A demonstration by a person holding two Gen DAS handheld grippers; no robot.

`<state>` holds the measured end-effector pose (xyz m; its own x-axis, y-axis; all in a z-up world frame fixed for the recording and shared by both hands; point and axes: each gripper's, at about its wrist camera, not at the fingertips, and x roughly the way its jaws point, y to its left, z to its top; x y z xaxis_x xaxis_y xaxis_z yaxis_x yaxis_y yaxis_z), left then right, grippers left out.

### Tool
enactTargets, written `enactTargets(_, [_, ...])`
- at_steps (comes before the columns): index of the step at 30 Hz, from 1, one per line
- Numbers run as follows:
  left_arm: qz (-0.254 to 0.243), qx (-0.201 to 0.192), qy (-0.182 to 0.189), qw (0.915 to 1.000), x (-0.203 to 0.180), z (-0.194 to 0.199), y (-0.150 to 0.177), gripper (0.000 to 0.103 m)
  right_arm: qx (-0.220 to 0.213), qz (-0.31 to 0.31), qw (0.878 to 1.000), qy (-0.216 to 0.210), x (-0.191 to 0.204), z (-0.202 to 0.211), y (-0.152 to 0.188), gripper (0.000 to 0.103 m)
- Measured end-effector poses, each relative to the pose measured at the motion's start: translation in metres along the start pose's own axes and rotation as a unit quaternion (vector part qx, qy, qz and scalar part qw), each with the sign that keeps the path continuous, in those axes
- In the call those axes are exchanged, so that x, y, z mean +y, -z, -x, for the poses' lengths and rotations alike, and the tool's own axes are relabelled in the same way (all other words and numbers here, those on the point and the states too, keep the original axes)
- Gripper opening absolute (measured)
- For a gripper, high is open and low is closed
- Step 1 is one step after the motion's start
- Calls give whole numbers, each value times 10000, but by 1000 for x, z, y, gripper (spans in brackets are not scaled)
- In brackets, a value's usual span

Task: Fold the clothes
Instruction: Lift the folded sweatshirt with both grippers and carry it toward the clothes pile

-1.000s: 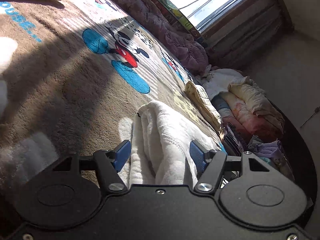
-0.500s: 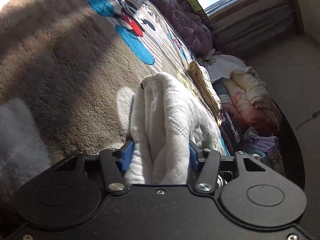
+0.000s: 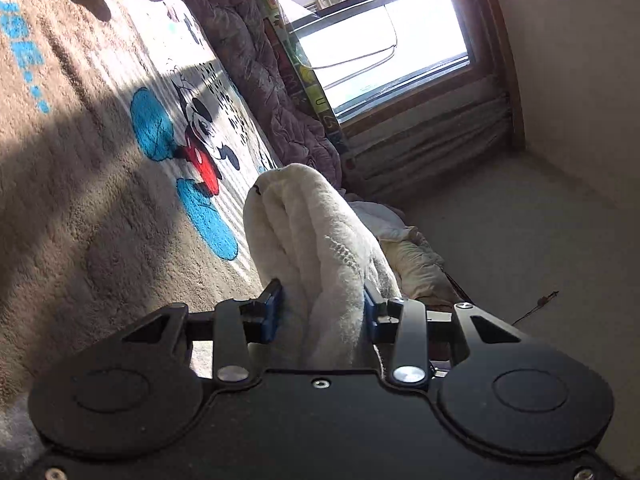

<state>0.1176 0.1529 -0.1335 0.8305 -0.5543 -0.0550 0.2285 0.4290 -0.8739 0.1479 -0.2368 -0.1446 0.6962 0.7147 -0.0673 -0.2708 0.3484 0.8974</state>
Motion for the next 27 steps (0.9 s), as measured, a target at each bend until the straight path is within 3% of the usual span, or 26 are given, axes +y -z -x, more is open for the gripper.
enactTargets(7, [-122,-1171,138,9930,-2,17,-79,38,459,508,9959,-595,54,-120,-44,39])
enactTargets(15, [-346,-2555,-191,9660,11,44,-205,38,1276,1381,9727,-1363,151,-306,-85,39])
enactTargets(19, [-814,-3093,-682,9450,14,53,-251,38,1577,1285,9663,-1576,182,-395,-91,39])
enactTargets(22, [-830,-3369,-987,9326,27,61,-273,38,1811,1113,9626,-1680,190,-452,-82,39])
enactTargets(25, [-641,-3475,-1222,9275,46,59,-286,38,1940,991,9583,-1848,187,-492,-71,39])
enactTargets(27, [-539,-3413,-1617,9244,56,51,-293,38,1980,876,9596,-1798,175,-508,-64,39])
